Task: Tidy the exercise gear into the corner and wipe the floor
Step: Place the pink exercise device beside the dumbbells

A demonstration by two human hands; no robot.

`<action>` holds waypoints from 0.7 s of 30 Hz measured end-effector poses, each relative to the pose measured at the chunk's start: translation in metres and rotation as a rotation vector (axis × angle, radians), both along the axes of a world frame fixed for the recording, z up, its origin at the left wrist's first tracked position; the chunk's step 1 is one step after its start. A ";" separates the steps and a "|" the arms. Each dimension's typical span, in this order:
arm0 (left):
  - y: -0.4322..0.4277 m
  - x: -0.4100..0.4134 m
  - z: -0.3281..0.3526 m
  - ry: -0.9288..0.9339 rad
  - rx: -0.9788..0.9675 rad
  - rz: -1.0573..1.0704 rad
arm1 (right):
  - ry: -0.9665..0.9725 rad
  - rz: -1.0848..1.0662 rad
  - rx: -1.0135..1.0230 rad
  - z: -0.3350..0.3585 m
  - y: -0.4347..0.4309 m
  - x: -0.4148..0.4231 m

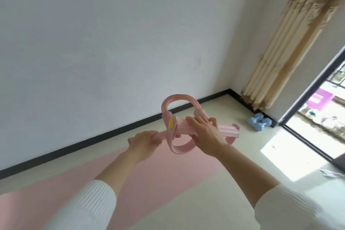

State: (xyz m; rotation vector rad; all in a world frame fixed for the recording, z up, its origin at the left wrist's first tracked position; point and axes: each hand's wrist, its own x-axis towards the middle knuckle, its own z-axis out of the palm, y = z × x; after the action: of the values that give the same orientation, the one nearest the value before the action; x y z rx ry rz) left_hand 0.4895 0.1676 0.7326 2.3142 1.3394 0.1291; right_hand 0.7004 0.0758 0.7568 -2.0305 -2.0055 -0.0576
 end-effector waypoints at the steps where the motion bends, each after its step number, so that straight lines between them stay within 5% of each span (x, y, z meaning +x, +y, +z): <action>1: -0.002 0.039 0.000 0.010 0.015 -0.035 | -0.006 -0.032 -0.004 0.002 -0.008 0.036; 11: 0.018 0.333 -0.002 -0.039 0.079 -0.283 | -0.048 -0.252 -0.032 0.004 -0.037 0.303; 21: 0.130 0.580 -0.031 -0.041 0.018 -0.440 | 0.014 -0.420 -0.012 -0.015 0.049 0.525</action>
State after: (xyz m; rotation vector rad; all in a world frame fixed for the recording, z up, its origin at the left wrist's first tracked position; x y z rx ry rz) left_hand 1.0694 0.2971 0.7012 2.5436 0.7852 0.0474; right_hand 1.2258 0.1251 0.7415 -2.4157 -1.5418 -0.1160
